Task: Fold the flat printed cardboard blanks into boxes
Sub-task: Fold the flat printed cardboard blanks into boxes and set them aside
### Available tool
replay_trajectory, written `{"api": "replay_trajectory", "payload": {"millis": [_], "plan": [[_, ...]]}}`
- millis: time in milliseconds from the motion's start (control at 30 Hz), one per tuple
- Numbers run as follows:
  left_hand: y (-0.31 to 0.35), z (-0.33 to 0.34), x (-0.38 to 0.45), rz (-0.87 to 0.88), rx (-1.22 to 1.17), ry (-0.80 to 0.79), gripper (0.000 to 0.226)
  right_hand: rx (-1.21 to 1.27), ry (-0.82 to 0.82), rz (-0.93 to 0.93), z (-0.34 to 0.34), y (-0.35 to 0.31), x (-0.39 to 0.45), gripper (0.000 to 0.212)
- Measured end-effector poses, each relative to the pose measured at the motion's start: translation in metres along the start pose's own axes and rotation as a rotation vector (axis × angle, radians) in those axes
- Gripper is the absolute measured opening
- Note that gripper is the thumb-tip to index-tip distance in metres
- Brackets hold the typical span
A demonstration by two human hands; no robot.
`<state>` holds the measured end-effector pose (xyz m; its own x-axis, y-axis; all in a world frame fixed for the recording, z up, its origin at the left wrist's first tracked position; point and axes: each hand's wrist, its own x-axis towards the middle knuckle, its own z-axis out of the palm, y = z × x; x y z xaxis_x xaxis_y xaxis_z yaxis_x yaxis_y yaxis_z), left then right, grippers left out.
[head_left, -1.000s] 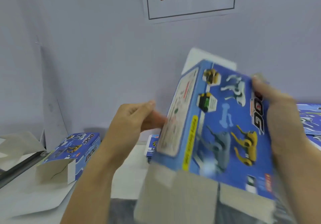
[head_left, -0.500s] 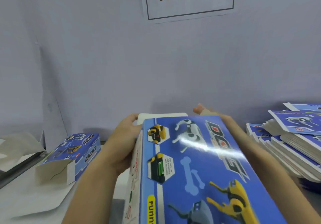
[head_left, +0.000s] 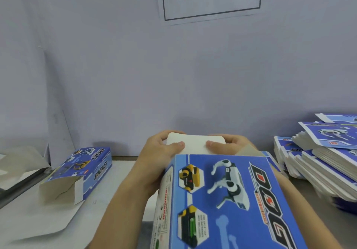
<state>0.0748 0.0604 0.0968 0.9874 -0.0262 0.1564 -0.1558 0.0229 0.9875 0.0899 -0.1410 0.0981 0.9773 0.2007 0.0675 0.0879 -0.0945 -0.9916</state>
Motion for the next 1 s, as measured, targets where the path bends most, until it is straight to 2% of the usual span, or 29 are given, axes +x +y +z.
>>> {"api": "replay_trajectory", "payload": {"millis": [167, 333, 500, 600, 667, 700, 733, 800, 833, 900, 1000], "plan": [[-0.001, 0.004, 0.000, 0.052, -0.029, -0.019, 0.015, -0.004, -0.050, -0.051, -0.012, 0.001, -0.001, 0.019], [0.001, 0.003, -0.002, 0.105, -0.060, -0.017, 0.016, 0.105, -0.101, -0.148, -0.012, 0.002, -0.004, 0.040], [0.002, 0.004, -0.002, 0.091, -0.076, -0.005, 0.013, 0.077, -0.080, -0.167, -0.016, 0.006, 0.001, 0.015], [0.003, 0.005, -0.003, 0.080, -0.108, 0.019, 0.016, 0.094, -0.101, -0.158, -0.013, -0.002, -0.002, 0.022], [0.005, 0.003, -0.003, 0.078, -0.145, 0.082, 0.020, 0.008, -0.080, -0.166, -0.011, -0.006, -0.001, 0.034], [0.006, 0.001, -0.002, 0.078, -0.160, 0.136, 0.020, -0.042, -0.068, -0.181, -0.011, -0.009, 0.000, 0.034], [0.005, -0.002, -0.001, 0.080, -0.175, 0.196, 0.019, -0.007, -0.095, -0.172, -0.014, -0.009, -0.002, 0.035], [0.004, -0.009, 0.002, 0.093, -0.192, 0.311, 0.015, 0.220, -0.234, -0.052, -0.012, -0.016, -0.006, 0.056], [0.003, -0.012, 0.003, 0.104, -0.195, 0.360, 0.015, 0.279, -0.316, -0.026, -0.009, -0.020, -0.013, 0.057], [0.002, -0.014, 0.003, 0.125, -0.199, 0.435, 0.016, 0.189, -0.403, -0.068, -0.007, -0.022, -0.018, 0.041], [0.006, -0.011, 0.001, 0.178, -0.194, 0.521, 0.009, 0.158, -0.356, -0.122, -0.009, -0.020, -0.023, 0.033]]}}
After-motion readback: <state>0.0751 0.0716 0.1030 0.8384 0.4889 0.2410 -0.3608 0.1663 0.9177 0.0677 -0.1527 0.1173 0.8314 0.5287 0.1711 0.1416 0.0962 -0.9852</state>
